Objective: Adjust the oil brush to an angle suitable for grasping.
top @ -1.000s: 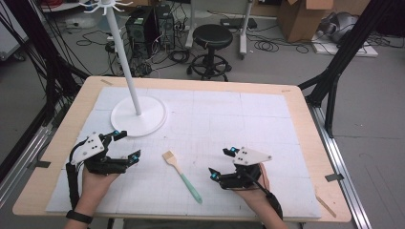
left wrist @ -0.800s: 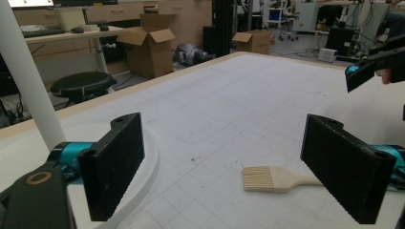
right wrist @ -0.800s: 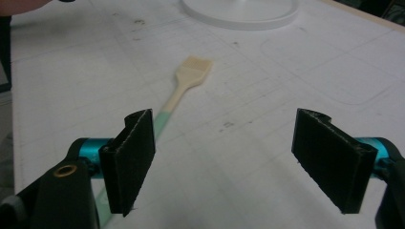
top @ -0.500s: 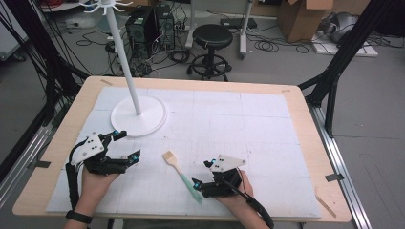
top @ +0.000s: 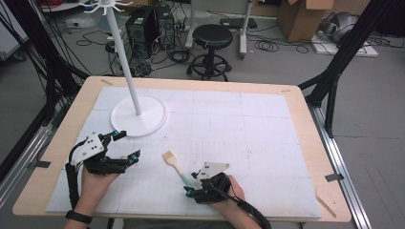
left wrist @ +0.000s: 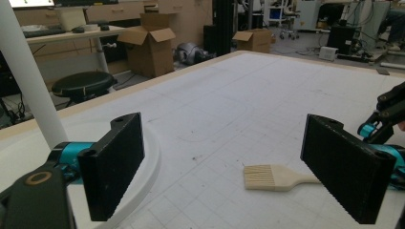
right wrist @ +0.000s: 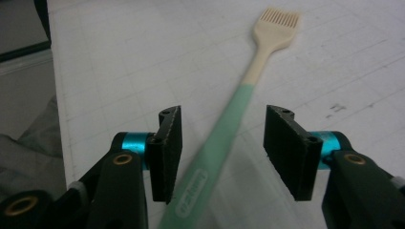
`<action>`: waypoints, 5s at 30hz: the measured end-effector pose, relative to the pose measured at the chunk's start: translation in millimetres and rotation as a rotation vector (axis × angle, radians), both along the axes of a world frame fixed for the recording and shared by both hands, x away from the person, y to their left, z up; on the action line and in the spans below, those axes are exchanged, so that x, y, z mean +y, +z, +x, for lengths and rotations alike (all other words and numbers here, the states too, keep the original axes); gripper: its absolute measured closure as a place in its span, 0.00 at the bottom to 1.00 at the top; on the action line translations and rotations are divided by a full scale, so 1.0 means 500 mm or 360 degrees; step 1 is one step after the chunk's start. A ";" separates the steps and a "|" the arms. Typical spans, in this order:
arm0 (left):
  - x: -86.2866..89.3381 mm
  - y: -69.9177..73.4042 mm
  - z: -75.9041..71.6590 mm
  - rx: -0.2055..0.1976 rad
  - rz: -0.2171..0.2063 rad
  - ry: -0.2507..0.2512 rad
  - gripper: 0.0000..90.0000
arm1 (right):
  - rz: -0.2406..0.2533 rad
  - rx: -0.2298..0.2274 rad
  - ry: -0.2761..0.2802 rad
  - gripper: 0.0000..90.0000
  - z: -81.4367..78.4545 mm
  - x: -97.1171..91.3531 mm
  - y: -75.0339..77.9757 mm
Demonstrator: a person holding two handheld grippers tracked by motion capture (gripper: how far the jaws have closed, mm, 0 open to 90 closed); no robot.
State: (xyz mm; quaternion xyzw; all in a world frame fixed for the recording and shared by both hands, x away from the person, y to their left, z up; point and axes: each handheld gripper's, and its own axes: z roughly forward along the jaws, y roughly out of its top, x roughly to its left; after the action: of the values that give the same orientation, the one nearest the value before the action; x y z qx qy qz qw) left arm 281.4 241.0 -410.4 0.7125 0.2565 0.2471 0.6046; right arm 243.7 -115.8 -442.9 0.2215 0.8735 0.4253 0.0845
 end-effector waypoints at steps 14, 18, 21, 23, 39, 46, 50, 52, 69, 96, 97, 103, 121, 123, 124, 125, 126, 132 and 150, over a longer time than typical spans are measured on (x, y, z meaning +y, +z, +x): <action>-0.002 -0.001 0.000 0.0005 0.0020 0.0004 0.17 | -0.0094 -0.0014 0.0039 0.78 -0.007 0.010 -0.009; -0.002 -0.001 0.000 0.0004 0.0024 0.0004 0.17 | -0.0084 0.0031 0.0028 0.80 -0.002 0.007 -0.007; -0.002 -0.001 -0.001 0.0005 0.0021 0.0003 0.17 | -0.0087 0.0036 0.0023 0.82 -0.002 0.008 -0.006; -0.001 -0.002 0.000 0.0006 0.0026 0.0008 0.17 | -0.0092 0.0029 0.0029 0.84 -0.002 0.008 -0.005; -0.003 -0.003 -0.001 0.0001 0.0030 0.0007 0.17 | -0.0025 -0.0040 0.0005 0.88 0.018 -0.024 0.010; -0.003 -0.003 -0.001 0.0001 0.0026 0.0009 0.17 | 0.0097 -0.0033 0.0071 0.88 0.036 -0.043 0.024; -0.003 -0.003 0.000 -0.0004 0.0026 0.0006 0.17 | 0.0177 0.0008 0.0175 0.88 0.047 -0.047 0.028; -0.003 -0.002 0.000 -0.0007 0.0026 0.0003 0.17 | 0.0190 0.0033 0.0256 0.88 0.055 -0.046 0.028; -0.005 -0.003 0.002 -0.0026 0.0012 -0.0003 0.17 | 0.0175 0.0073 0.0418 0.88 0.100 0.031 0.009; -0.005 -0.001 -0.003 -0.0033 0.0014 -0.0012 0.17 | 0.0074 0.0003 0.0487 0.57 0.106 0.078 0.002; -0.004 0.000 -0.003 -0.0037 0.0015 -0.0010 0.17 | 0.0085 0.0002 0.0482 0.54 0.105 0.076 0.005; -0.003 0.000 -0.004 -0.0037 0.0017 -0.0009 0.17 | 0.0111 -0.0034 0.0441 0.39 0.102 0.037 0.028; -0.010 -0.002 0.001 -0.0034 0.0016 -0.0015 0.17 | 0.0194 -0.0159 0.0059 0.19 0.062 -0.208 0.052; -0.011 -0.002 0.002 -0.0035 0.0015 -0.0016 0.17 | 0.0209 -0.0172 0.0011 0.19 0.059 -0.229 0.052; -0.012 -0.002 0.002 -0.0035 0.0015 -0.0018 0.17 | 0.0211 -0.0178 -0.0010 0.19 0.058 -0.238 0.053; -0.012 -0.002 0.002 -0.0035 0.0017 -0.0019 0.17 | 0.0214 -0.0197 -0.0043 0.18 0.059 -0.248 0.055; -0.013 -0.002 0.003 -0.0036 0.0016 -0.0021 0.17 | 0.0223 -0.0201 -0.0060 0.18 0.059 -0.255 0.057; -0.014 -0.002 0.005 -0.0041 0.0008 -0.0019 0.17 | 0.0237 -0.0251 -0.0194 0.18 0.052 -0.304 0.062; -0.028 -0.003 0.006 -0.0060 0.0085 -0.0015 0.17 | 0.0378 -0.0359 -0.0621 0.18 0.046 -0.425 0.039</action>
State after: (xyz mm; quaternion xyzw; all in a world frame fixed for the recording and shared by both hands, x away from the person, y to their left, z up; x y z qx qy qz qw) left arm 284.3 226.9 -411.9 0.7249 0.2349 0.2643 0.5912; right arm 266.6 -328.5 -423.1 0.3452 0.7432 0.5226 0.2354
